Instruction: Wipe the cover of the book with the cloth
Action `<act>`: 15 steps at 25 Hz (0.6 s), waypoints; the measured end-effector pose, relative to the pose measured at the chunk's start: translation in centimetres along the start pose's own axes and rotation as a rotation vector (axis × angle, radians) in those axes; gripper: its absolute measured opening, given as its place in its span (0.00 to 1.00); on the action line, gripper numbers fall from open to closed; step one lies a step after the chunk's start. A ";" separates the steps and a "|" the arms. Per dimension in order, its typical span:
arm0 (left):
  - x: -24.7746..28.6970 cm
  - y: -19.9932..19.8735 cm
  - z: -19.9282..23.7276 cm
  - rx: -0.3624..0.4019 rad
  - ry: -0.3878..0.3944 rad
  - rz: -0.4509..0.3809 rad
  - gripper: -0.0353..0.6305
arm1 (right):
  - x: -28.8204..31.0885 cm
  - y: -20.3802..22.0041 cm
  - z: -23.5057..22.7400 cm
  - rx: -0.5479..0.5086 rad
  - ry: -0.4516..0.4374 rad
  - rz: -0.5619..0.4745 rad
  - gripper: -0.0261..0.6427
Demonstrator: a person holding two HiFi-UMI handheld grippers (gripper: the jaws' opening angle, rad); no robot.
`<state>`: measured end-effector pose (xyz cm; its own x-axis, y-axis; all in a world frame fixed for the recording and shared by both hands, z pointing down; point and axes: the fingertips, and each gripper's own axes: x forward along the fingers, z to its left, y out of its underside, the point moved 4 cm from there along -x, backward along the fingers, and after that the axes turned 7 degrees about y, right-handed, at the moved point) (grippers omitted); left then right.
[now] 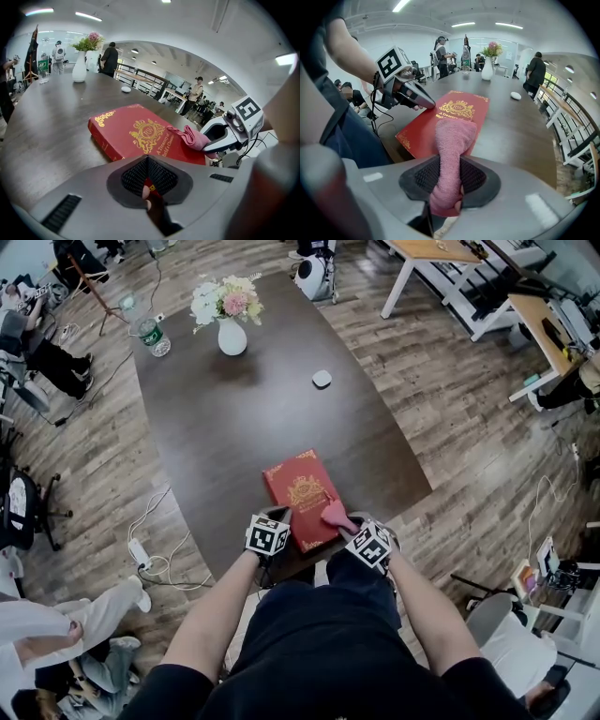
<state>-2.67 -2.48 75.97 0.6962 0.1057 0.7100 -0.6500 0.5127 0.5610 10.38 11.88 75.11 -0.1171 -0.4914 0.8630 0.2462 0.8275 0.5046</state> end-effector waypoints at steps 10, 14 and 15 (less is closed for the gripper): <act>-0.3 -0.3 0.2 -0.016 -0.044 -0.028 0.05 | -0.8 0.5 -2.8 0.094 0.033 -0.003 0.22; -0.3 0.0 0.3 -0.080 -0.071 -0.055 0.05 | -1.3 1.3 -4.4 0.124 0.080 0.008 0.22; -0.3 0.0 0.4 -0.103 -0.081 -0.068 0.05 | -1.5 1.4 -4.8 0.134 0.080 0.001 0.22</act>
<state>-2.98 -2.81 75.94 0.7076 0.0007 0.7066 -0.5650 0.6011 0.5652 15.55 12.47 74.40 -0.0390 -0.5065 0.8613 0.1154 0.8539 0.5074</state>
